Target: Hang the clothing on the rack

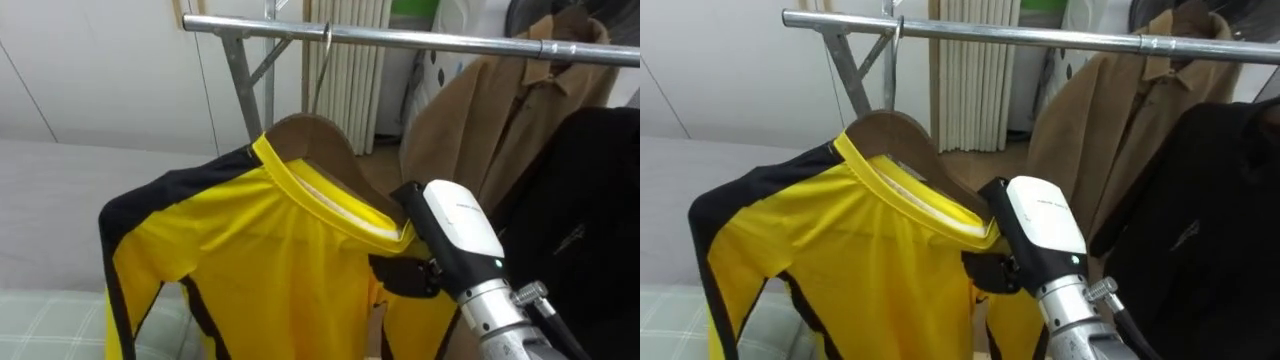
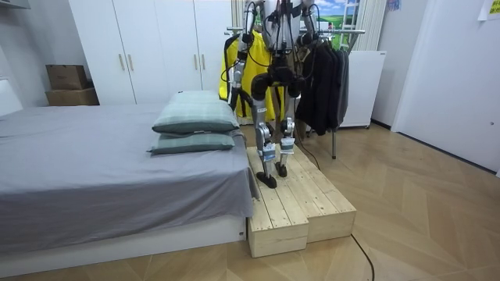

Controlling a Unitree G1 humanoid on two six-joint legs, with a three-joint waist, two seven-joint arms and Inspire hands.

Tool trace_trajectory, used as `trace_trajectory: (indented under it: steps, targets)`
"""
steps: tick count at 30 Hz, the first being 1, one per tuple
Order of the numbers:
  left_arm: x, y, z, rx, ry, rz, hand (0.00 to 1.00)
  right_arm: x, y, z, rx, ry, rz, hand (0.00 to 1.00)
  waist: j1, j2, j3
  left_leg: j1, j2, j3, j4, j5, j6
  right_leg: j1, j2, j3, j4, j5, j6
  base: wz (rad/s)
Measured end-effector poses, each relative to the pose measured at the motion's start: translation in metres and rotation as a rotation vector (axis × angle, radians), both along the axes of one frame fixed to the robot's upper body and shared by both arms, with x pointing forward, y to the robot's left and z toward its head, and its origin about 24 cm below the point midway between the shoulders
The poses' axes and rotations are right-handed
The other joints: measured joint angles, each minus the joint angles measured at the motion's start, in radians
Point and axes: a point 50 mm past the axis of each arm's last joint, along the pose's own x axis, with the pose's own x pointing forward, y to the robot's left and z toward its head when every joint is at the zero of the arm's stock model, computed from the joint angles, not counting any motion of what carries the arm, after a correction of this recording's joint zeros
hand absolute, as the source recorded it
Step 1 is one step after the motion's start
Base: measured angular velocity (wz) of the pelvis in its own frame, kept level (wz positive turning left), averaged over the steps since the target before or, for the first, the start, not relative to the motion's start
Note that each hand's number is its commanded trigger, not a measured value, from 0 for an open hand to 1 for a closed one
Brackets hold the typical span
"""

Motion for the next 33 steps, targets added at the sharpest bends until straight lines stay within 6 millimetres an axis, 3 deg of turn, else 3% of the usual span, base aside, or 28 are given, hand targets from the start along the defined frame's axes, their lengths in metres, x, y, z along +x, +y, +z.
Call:
trace_trajectory:
  steps: [4, 6, 8, 11, 16, 25, 33]
  targets:
    - [-0.013, 0.000, -0.001, 0.007, -0.007, 0.062, 0.00, 0.000, -0.001, 0.000, -0.004, 0.001, -0.001, 1.00, 0.019, 0.005, -0.0041, 0.009, 0.002, -0.005, -0.001, -0.003, -0.007, 0.006, 0.026, 0.053, -0.011, 0.008, -0.006, -0.34]
    - [-0.019, 0.001, -0.001, 0.005, -0.005, 0.105, 0.00, 0.000, -0.001, 0.000, -0.006, 0.001, -0.001, 1.00, 0.024, 0.009, -0.0073, 0.014, 0.000, -0.054, 0.002, -0.011, -0.006, 0.011, 0.037, 0.072, -0.010, 0.011, -0.009, -0.46]
    - [-0.026, 0.000, -0.002, 0.007, 0.001, 0.141, 0.00, -0.001, -0.002, -0.001, -0.005, 0.005, -0.005, 1.00, 0.025, 0.013, -0.0131, 0.018, -0.016, -0.145, 0.004, -0.012, -0.004, 0.019, 0.047, 0.099, -0.005, 0.010, -0.010, -0.32]
    - [-0.027, 0.001, -0.002, 0.008, 0.004, 0.144, 0.00, 0.000, -0.003, -0.001, -0.011, 0.004, -0.006, 1.00, 0.022, 0.011, -0.0141, 0.023, -0.020, -0.200, 0.001, -0.013, -0.002, 0.012, 0.052, 0.115, 0.016, 0.001, -0.007, -0.23]
    - [-0.019, 0.002, -0.002, 0.003, -0.024, 0.137, 0.00, 0.000, -0.007, 0.000, -0.029, -0.008, -0.013, 1.00, 0.004, 0.009, -0.0138, 0.031, -0.022, -0.199, -0.003, -0.017, 0.002, 0.011, 0.049, 0.115, 0.039, -0.002, -0.007, 0.00]
    - [-0.009, 0.006, 0.000, -0.007, -0.059, 0.170, 0.00, 0.000, -0.011, 0.000, -0.035, -0.020, -0.029, 1.00, 0.020, 0.004, -0.0116, 0.030, -0.025, -0.190, -0.017, -0.015, -0.001, 0.012, 0.061, 0.127, 0.009, 0.014, -0.009, -0.04]
    - [-0.003, 0.006, 0.002, -0.029, -0.105, 0.223, 0.00, 0.000, -0.013, 0.002, -0.030, -0.036, -0.032, 1.00, 0.021, -0.014, -0.0197, 0.036, -0.013, -0.195, -0.023, -0.015, -0.001, 0.036, 0.066, 0.106, -0.036, 0.031, -0.015, 0.01]
